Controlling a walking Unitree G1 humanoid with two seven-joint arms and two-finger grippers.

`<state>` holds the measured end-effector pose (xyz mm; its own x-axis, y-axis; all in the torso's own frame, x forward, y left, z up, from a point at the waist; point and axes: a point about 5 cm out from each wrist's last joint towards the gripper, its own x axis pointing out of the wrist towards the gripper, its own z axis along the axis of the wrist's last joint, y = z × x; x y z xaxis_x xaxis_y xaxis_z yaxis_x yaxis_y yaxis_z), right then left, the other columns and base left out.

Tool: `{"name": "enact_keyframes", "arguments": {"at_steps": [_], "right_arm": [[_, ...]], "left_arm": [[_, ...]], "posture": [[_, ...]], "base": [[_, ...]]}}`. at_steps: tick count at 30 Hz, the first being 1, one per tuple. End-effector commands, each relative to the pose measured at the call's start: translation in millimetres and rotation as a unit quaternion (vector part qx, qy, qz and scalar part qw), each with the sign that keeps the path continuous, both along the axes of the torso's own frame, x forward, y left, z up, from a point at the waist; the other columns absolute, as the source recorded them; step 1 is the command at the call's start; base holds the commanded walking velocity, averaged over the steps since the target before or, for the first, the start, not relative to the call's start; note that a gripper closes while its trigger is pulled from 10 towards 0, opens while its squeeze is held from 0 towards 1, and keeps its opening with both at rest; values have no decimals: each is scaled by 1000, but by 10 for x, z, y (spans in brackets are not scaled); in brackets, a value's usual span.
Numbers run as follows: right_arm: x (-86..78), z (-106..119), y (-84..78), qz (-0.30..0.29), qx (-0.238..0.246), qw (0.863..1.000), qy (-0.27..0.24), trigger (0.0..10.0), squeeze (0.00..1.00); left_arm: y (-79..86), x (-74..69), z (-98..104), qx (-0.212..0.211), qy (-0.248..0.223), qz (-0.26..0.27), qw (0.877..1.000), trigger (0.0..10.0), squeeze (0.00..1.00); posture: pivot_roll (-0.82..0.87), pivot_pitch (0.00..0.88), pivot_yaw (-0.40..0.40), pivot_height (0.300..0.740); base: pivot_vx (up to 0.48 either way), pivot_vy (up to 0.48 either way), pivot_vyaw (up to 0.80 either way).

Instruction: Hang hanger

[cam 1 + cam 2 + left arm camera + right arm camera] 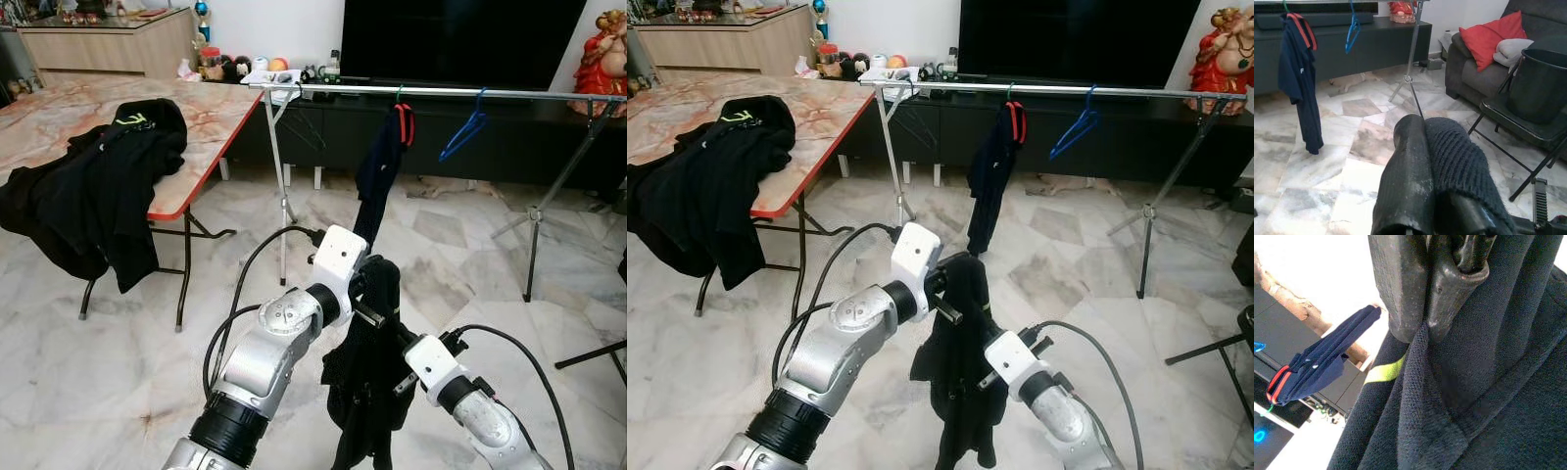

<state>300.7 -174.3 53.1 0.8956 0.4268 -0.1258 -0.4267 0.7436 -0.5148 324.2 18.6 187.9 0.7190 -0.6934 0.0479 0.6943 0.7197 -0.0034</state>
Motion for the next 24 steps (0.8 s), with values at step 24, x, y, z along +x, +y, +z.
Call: {"name": "enact_keyframes", "arguments": {"at_steps": [24], "right_arm": [[127,367,-124,0,36,997,-65,0,0]], "left_arm": [[123,9,-72,32,-24,20,999,10000,78]], "posture": [[55,23,-11,740]], "base": [[0,0,0]]}}
